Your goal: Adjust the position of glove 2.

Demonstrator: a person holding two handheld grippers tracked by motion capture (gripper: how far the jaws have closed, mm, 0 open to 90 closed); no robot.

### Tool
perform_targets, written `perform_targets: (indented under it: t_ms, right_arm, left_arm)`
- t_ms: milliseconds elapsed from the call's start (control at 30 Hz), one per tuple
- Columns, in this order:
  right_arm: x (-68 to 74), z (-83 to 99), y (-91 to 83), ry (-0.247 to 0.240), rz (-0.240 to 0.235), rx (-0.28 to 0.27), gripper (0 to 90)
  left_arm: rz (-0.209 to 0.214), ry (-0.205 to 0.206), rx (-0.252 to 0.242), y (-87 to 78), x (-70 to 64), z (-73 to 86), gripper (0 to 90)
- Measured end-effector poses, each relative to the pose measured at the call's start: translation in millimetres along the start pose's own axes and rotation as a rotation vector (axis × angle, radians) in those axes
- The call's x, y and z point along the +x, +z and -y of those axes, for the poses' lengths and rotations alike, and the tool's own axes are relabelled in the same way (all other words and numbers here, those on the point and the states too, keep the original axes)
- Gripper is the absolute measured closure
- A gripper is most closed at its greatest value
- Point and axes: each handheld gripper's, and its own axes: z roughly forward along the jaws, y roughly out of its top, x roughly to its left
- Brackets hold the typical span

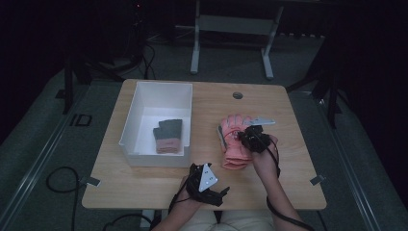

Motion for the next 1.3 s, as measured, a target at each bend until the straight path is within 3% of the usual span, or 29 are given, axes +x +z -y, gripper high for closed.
perform_targets:
  t_ms: [233,467,833,1033,1200,1300]
  right_arm:
    - [-3.6,11.2,10.8,0.003,-0.003,0.03,88.2]
    - [-19.5,19.4,3.4,0.024,0.008,0.031,87.9]
    - [-16.5,17.2,6.9,0.002,-0.017,0.035,84.4]
    - [-20.8,14.2,-4.7,0.0,-0.039,0.005,65.6]
    - [-27.0,13.3,-17.0,-0.023,-0.056,-0.028,40.8]
    - [-32.1,15.6,-25.1,-0.056,-0.106,-0.042,26.8]
  left_arm:
    - [0.007,-0.003,0.006,1.2,-0.4,0.3,1.1]
    - [0.008,-0.011,0.001,1.4,-0.5,-0.6,1.1]
    - [0.012,-0.018,-0.006,0.9,-0.2,-2.1,1.2]
    - [0.01,-0.028,-0.011,-1.1,0.6,-4.8,1.2]
    - [0.0,-0.055,-0.02,-5.2,3.1,-11.6,1.2]
    - [-0.002,-0.071,-0.04,-10.4,5.3,-21.6,1.2]
